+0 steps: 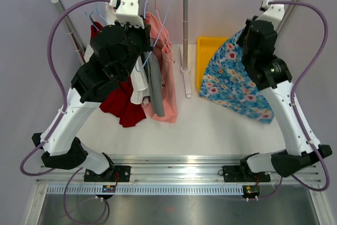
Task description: Remove the skirt from the hanger
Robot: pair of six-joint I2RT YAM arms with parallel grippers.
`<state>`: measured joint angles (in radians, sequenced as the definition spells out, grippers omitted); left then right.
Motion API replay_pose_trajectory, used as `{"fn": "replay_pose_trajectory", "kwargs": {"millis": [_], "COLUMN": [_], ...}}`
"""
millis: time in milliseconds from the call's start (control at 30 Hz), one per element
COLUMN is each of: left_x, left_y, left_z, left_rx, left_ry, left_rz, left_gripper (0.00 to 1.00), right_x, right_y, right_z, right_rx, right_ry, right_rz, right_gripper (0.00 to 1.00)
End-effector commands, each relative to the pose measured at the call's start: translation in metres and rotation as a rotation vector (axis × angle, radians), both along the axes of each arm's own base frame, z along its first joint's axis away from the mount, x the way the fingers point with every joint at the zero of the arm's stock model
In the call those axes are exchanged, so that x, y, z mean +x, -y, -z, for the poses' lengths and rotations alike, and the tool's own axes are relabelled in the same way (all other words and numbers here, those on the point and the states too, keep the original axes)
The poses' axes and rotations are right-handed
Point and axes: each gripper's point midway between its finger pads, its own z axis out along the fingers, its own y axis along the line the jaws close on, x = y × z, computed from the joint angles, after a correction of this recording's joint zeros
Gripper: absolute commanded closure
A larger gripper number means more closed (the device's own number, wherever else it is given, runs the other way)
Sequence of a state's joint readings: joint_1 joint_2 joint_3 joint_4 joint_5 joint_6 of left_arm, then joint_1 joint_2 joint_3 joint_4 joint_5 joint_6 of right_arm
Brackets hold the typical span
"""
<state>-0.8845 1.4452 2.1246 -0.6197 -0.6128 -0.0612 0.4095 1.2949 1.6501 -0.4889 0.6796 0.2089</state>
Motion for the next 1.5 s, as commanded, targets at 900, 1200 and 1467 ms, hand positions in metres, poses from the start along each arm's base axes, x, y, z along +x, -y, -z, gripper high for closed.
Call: {"fn": "replay_pose_trajectory", "kwargs": {"millis": [900, 1200, 1467], "left_x": [0.130, 0.158, 0.164], "left_y": [0.038, 0.067, 0.101], "left_z": [0.021, 0.025, 0.060], "left_rx": [-0.045, -0.092, -0.191], "left_ry": [0.011, 0.031, -0.075], "left_rz": [0.034, 0.083, 0.132], "left_gripper": [1.00, 1.00, 1.00], "right_x": [0.134, 0.062, 0.049], "right_y": [0.002, -0.020, -0.012], "right_z": [0.207, 0.294, 0.296], "right_rx": [0.231, 0.329, 0.252], "right_ry": [-0.335, -0.472, -0.494], "right_rz": [0.060, -0.050, -0.066], "right_gripper": [0.01, 0.01, 0.01]}}
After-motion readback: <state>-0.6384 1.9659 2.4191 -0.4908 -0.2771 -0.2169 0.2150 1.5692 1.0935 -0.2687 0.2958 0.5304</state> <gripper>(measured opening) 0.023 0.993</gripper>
